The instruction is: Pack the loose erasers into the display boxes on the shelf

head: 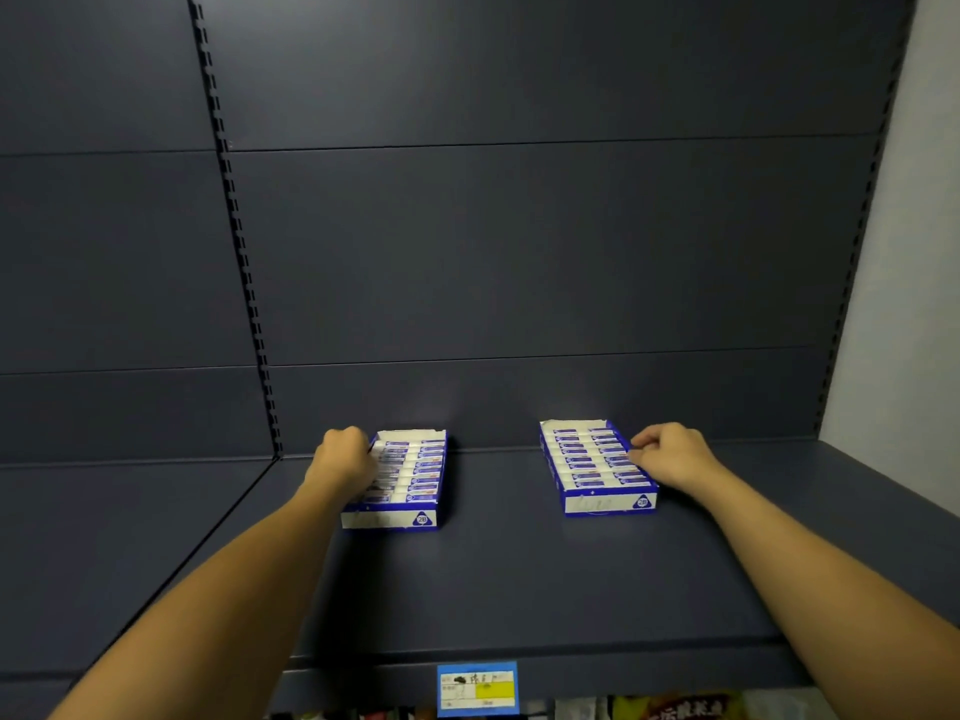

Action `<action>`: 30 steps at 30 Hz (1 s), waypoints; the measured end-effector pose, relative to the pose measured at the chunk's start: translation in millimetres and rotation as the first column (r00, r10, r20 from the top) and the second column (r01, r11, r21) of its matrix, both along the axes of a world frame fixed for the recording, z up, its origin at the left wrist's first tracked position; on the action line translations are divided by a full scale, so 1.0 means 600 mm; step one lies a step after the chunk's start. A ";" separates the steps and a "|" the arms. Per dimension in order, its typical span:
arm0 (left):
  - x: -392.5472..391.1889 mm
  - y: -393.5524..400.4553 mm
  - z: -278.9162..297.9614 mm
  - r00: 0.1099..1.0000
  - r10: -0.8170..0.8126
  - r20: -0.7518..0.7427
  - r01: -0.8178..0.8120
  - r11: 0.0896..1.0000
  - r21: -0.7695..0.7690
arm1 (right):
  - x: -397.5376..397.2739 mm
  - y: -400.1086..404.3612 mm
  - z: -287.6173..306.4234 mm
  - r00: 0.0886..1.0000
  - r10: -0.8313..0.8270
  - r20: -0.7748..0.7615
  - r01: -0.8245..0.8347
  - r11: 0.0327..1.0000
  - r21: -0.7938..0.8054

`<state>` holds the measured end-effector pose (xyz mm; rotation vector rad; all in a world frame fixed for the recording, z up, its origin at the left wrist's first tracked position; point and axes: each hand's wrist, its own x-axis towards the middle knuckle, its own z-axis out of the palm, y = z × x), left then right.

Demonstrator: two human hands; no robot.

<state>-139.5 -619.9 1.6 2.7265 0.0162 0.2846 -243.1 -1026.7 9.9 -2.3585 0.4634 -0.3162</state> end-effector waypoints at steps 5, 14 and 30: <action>-0.003 -0.030 -0.002 1.000 0.003 0.028 -0.001 0.999 -0.043 | 0.008 0.005 -0.016 1.000 -0.003 0.010 0.002 0.999 0.051; 0.001 -0.052 -0.003 1.000 0.027 0.014 -0.024 0.982 -0.187 | 0.026 0.015 -0.028 0.997 -0.051 0.057 0.046 0.995 0.089; -0.008 -0.082 -0.002 1.000 -0.019 -0.016 0.014 0.965 -0.264 | 0.057 0.150 -0.024 0.998 0.041 0.039 -0.044 0.995 0.087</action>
